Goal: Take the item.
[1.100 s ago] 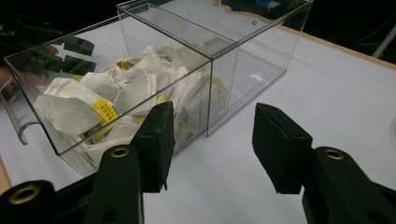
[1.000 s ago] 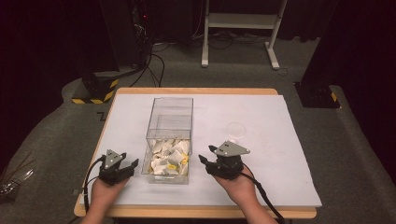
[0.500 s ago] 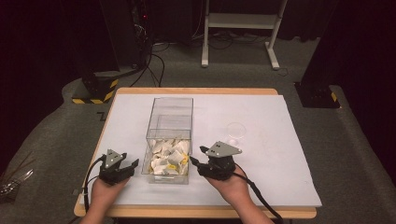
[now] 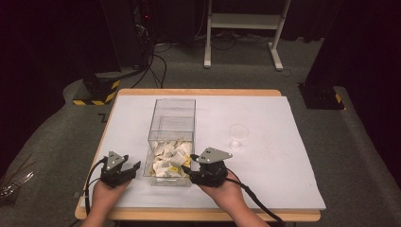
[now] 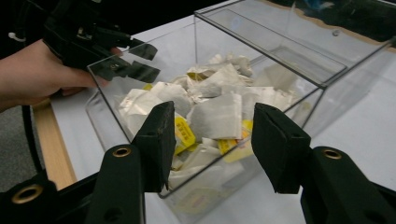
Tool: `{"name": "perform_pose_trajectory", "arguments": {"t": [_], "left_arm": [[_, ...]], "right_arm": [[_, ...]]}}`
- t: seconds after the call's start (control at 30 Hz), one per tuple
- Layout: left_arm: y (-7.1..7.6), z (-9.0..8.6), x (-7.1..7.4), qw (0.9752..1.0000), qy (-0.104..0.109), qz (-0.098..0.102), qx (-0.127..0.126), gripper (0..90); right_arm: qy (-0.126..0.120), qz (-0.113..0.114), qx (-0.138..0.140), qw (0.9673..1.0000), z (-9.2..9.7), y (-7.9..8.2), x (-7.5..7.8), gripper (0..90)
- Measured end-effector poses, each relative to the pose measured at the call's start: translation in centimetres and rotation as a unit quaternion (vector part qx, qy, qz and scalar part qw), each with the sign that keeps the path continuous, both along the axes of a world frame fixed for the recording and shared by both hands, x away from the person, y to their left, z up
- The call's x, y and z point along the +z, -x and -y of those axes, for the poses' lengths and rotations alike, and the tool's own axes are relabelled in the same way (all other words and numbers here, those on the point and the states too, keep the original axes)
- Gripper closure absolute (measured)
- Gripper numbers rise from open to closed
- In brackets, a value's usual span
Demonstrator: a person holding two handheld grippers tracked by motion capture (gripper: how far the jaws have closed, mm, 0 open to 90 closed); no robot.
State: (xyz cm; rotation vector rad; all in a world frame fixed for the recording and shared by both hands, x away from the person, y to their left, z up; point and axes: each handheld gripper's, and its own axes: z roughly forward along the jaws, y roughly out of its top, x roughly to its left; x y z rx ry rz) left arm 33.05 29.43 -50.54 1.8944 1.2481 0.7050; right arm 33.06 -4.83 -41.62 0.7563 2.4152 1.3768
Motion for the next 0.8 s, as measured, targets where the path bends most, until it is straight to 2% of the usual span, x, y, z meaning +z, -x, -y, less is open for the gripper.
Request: {"name": "perform_pose_trajectory", "arguments": {"t": [0.17,0.43,0.63,0.8], "left_arm": [[0.0,-0.1,0.0,1.0,0.002,-0.001,-0.001,40.5],[0.0,0.0,0.0,1.0,0.001,0.0,-0.003,40.5],[0.0,-0.1,0.0,1.0,0.002,0.001,-0.004,40.4],[0.0,-0.1,0.0,1.0,0.002,0.0,-0.004,40.4]], "right_arm": [[0.002,-0.005,0.018,0.9998,-1.1,0.5,0.0,52.9],[0.003,-0.007,0.047,0.9989,-2.6,1.1,-0.2,63.1],[0.011,-0.009,0.058,0.9982,-3.4,1.4,-0.6,68.9],[0.019,-0.005,0.057,0.9982,-3.7,1.4,-0.8,73.3]]}}
